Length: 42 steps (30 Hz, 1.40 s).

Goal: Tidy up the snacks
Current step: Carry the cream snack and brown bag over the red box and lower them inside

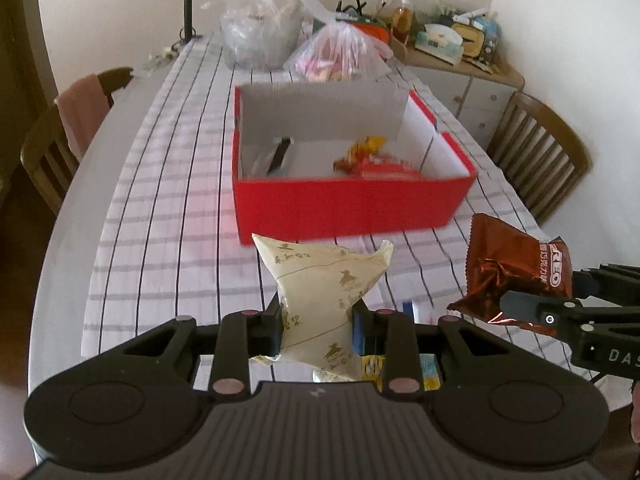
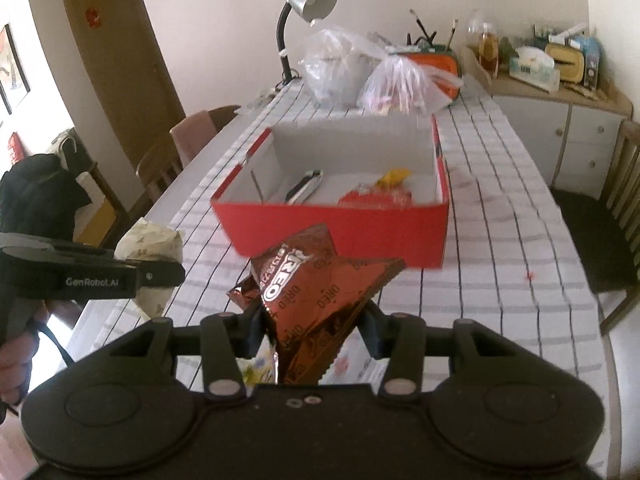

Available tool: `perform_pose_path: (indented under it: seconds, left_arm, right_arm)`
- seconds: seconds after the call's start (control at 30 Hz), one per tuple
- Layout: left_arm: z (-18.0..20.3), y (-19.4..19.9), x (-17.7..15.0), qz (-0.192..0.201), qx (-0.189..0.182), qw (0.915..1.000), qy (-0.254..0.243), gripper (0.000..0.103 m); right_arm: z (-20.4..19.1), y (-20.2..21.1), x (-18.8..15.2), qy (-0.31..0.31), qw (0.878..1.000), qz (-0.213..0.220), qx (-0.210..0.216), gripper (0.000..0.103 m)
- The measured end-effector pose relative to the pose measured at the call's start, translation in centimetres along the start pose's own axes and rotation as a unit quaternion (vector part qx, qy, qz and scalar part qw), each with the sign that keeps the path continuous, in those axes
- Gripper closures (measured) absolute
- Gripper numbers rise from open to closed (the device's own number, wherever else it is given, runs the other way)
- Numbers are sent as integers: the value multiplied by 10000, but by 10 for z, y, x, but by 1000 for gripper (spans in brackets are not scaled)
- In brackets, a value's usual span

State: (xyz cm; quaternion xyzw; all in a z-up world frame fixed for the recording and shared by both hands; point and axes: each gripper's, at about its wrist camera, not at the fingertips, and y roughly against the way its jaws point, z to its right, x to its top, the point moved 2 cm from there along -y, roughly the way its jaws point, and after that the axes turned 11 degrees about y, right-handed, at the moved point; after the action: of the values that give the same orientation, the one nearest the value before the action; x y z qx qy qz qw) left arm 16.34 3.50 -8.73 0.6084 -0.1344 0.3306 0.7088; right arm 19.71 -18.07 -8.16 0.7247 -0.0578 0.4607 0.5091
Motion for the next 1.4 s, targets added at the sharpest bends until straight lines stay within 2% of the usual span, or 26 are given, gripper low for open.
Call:
perform_pose_path:
  seconds: [0.33,0.67,1.03,1.4]
  left_arm:
    - [20,-25,58,184,198,9996,-96,72]
    - [31,-68,107,123,502,9987,-28,72]
    - [33,-119,142,-124,940,9955,36,72]
    - [36,-168,150,-652,1343,9888,71,72]
  right_arm:
    - [30,-34,50,144,9998,121,-112,57]
    - [67,-80,86,25,9999,18,-152,57]
    - [93,-135,101,-72,9995,-291,-74,57]
    - [93,-179,97,120,9975,-701,29,56]
